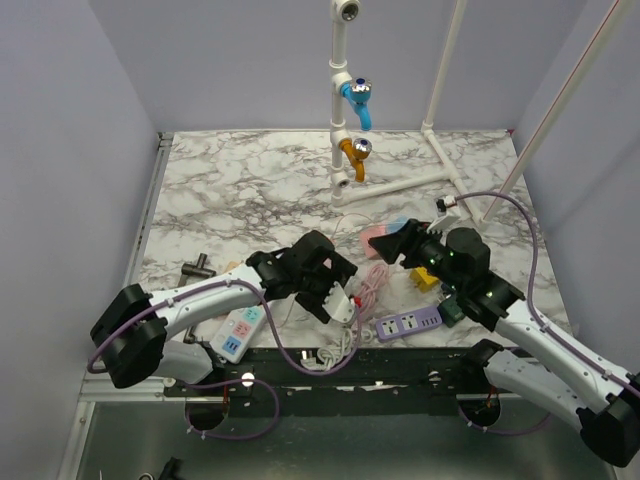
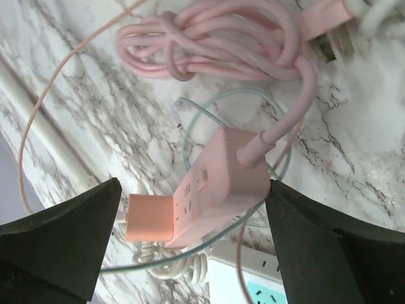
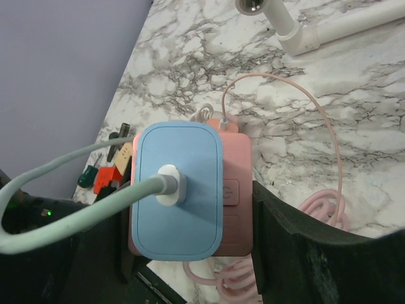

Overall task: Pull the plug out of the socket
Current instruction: Remove the plug from the socket.

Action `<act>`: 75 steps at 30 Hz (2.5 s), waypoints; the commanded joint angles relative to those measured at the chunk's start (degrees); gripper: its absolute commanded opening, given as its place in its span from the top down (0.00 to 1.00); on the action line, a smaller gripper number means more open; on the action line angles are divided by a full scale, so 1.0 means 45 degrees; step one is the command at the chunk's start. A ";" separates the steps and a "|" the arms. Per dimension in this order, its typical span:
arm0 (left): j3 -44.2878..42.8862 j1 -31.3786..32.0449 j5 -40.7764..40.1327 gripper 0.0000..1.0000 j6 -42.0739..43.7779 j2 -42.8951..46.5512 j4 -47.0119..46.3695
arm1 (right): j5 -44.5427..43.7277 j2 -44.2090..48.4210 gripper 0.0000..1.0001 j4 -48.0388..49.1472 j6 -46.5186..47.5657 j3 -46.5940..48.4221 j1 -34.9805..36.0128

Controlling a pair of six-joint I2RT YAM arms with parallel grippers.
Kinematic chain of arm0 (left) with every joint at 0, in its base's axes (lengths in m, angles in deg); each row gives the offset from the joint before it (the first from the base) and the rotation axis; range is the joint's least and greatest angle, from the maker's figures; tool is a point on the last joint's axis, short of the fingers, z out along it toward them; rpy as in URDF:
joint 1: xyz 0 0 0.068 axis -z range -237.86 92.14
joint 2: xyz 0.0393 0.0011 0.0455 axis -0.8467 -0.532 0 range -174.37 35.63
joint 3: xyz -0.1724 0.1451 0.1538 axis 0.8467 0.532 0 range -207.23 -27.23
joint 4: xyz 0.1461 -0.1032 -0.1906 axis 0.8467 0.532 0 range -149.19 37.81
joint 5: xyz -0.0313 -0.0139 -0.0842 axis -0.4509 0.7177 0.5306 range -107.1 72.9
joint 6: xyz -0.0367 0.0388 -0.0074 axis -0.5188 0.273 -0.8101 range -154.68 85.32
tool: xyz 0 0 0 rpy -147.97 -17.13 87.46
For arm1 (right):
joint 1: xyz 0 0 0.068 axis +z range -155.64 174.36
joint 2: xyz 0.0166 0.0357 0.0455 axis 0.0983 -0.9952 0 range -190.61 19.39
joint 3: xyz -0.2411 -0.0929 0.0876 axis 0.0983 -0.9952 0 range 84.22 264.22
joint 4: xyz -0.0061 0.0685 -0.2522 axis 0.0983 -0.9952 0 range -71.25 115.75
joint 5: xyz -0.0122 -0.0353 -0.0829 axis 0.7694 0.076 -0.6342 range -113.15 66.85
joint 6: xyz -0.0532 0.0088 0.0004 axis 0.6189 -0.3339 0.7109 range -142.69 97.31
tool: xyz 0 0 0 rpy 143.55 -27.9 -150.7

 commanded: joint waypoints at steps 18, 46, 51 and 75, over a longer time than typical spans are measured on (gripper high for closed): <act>-0.5100 -0.1998 0.0865 0.02 -1.0108 0.1870 0.2216 | 0.2226 0.1826 0.99 -0.1264 -0.0032 0.0117 -0.0053; -0.7345 -0.1272 0.6194 0.01 -1.1127 0.1694 0.4636 | 0.9938 0.0590 0.99 -0.5352 0.1577 0.2423 -0.0051; -0.7748 -0.1135 0.6486 0.02 -1.1488 0.1433 0.4715 | 0.9768 -0.0021 0.99 -0.4818 0.2001 0.2608 -0.0053; -0.4968 -0.1768 0.6268 0.02 -1.2320 0.1804 0.3002 | 0.9258 0.0740 0.99 0.1370 0.3933 0.1248 -0.0016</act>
